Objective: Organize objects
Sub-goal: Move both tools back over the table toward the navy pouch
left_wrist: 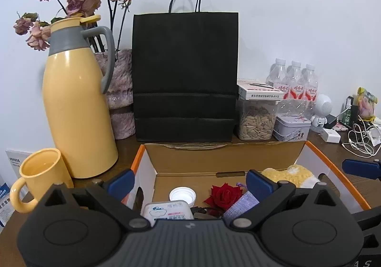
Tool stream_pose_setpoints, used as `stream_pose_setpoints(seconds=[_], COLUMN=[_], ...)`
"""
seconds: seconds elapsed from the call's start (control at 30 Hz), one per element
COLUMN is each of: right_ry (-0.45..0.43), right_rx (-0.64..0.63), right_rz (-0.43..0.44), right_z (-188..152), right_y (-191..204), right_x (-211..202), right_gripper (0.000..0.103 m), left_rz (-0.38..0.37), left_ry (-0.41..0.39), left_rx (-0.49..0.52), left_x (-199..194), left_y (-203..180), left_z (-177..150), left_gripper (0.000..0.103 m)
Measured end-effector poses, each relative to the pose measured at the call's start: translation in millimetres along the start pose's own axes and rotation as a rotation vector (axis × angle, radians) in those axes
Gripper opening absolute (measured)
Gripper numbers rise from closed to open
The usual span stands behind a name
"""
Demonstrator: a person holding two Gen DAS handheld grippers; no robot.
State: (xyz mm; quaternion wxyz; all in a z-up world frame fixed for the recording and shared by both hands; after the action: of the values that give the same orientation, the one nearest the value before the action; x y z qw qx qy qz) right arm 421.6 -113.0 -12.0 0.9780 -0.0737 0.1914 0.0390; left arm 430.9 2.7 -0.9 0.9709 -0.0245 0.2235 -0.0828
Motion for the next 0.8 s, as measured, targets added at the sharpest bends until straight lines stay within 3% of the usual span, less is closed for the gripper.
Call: stream_pose_setpoints(seconds=[0.8], right_ry=[-0.03], right_rx=[0.008], right_rz=[-0.005], right_z=[-28.1], right_y=[-7.5], right_x=[-88.1], right_gripper=[0.103], left_rz=[-0.023], left_ry=[-0.025], left_rx=[-0.031], left_x=[-96.3], left_y=[-17.8], left_z=[-38.9], left_gripper=[0.101])
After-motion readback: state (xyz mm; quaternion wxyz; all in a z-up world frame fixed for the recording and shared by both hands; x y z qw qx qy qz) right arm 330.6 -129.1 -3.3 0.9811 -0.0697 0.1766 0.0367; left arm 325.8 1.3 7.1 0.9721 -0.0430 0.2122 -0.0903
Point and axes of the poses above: each gripper's, at about its wrist camera, not at the fingertips, and x roughly the way its jaws point, y to its left, z to its top, the point moved 8 cm from there along x, roughly the way its jaws point, and after that the axes turned 13 degrees about -z, right-handed, at the moved point
